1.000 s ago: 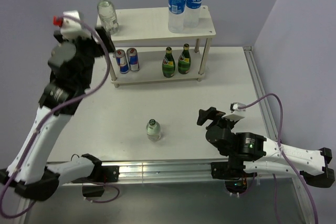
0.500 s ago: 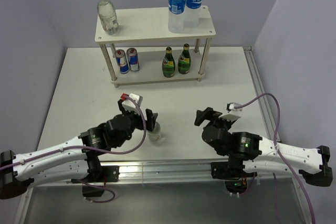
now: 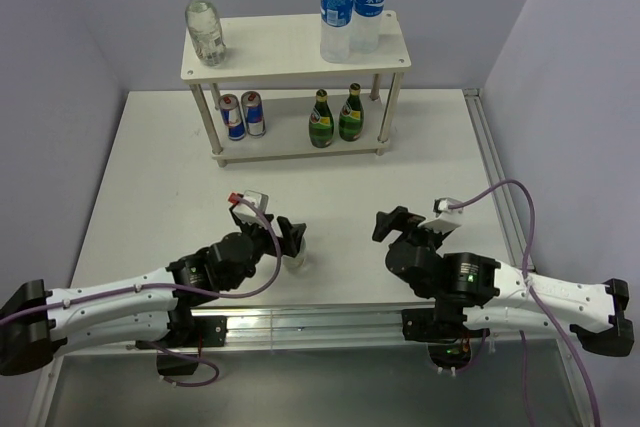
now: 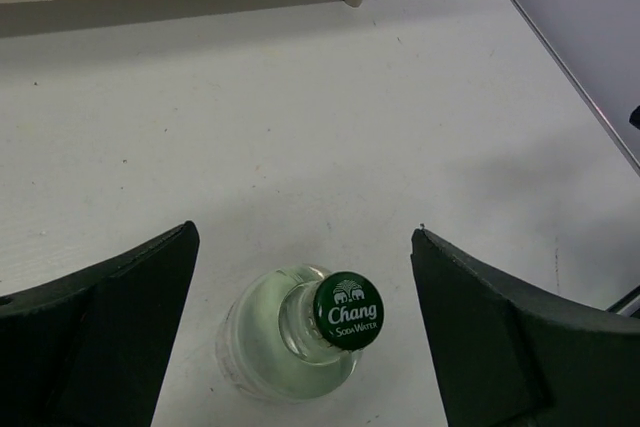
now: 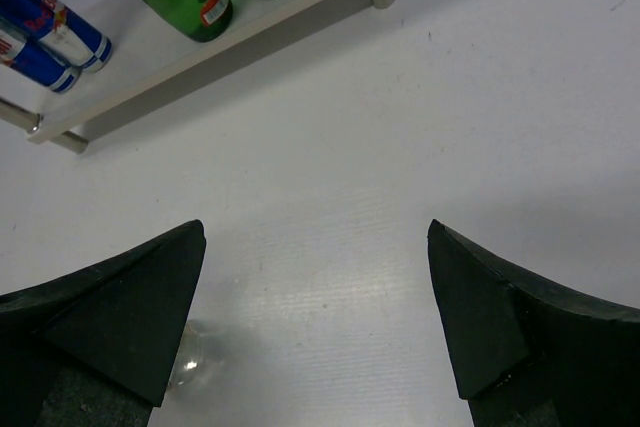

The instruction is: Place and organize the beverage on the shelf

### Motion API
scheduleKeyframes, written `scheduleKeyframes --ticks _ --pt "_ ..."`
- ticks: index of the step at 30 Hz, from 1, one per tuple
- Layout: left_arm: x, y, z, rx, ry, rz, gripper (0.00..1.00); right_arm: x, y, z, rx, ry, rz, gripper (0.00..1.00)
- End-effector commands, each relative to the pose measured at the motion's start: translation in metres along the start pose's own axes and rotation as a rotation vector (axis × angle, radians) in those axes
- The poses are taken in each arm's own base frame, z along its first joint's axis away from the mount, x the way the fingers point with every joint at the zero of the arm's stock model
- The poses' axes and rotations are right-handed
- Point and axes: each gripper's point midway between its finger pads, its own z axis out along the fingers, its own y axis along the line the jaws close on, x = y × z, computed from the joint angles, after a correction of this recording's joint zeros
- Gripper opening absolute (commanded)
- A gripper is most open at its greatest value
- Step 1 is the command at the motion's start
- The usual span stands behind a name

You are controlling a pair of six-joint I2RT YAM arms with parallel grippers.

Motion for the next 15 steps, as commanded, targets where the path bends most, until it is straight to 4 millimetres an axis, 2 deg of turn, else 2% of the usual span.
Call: scheduleKeyframes --ticks 1,4,11,15 --pt "-0.0066 -0.0126 0.005 0.021 -0.051 -0.071 0.94 -0.0017 -0.0025 0.0014 0.016 -0.024 0.012 0.99" --pt "-0.002 -0.0146 0.0061 0.007 -0.052 -0.063 0.94 -0.0008 -0.0031 0.0018 0.019 -0.024 0.008 0.99" --pt "-0.0077 -0.0152 0.002 -0.017 -0.08 -0.057 0.92 0.0027 -0.0041 0.0028 0.022 -0.022 0.001 0.99" --pt "-0.0043 -0.0135 0.0039 -0.04 -0.071 -0.031 0.89 0.0033 -0.003 0.0031 0.02 -0.021 -0.001 0.99"
